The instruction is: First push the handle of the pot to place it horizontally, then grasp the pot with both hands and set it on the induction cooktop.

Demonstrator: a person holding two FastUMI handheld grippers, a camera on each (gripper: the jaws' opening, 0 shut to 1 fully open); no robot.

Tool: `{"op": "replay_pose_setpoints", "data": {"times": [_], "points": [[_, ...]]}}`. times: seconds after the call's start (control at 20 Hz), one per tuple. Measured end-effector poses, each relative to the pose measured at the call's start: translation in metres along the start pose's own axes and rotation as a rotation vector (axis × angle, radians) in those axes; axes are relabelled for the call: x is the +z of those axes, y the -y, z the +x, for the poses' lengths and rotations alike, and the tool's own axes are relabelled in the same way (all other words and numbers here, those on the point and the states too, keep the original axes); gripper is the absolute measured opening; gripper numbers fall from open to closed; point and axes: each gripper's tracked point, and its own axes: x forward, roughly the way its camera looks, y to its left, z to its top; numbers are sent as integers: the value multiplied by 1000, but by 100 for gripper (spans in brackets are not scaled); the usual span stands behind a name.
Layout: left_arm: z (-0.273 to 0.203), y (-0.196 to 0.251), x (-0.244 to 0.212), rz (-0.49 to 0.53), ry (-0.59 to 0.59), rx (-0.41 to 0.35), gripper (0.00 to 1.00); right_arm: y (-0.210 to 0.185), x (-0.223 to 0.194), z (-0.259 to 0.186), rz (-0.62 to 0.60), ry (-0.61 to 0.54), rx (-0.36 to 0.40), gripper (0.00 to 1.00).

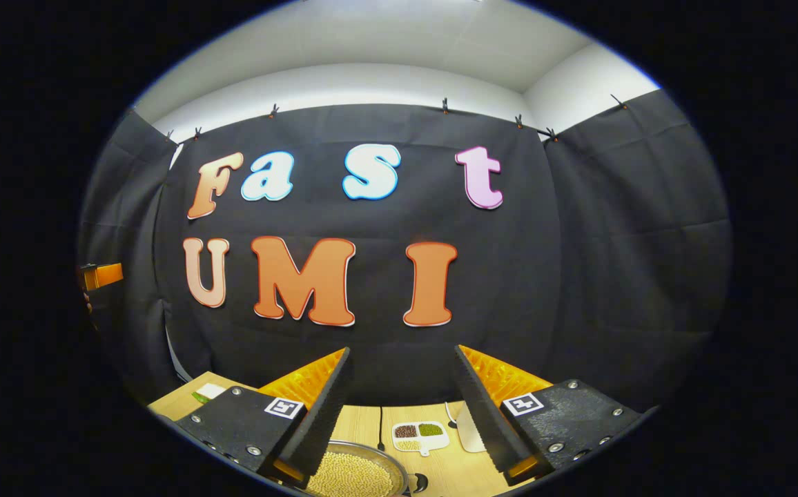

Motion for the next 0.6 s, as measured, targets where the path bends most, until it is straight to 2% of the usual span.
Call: {"op": "replay_pose_setpoints", "data": {"times": [0.2,0.25,0.35,0.4,0.6], "points": [[2,0,2,-57,22,33,78,-15,23,-7,-3,98,45,97],[4,0,4,-64,33,41,78,-18,28,-9,-11,122,55,93],[4,0,9,-59,61,53,78,-22,32,-13,-38,161,68,93],[5,-2,10,-48,76,58,78,-25,34,-14,-45,175,73,97],[3,-3,16,-28,120,53,78,-43,46,-22,-5,229,121,94]]}}
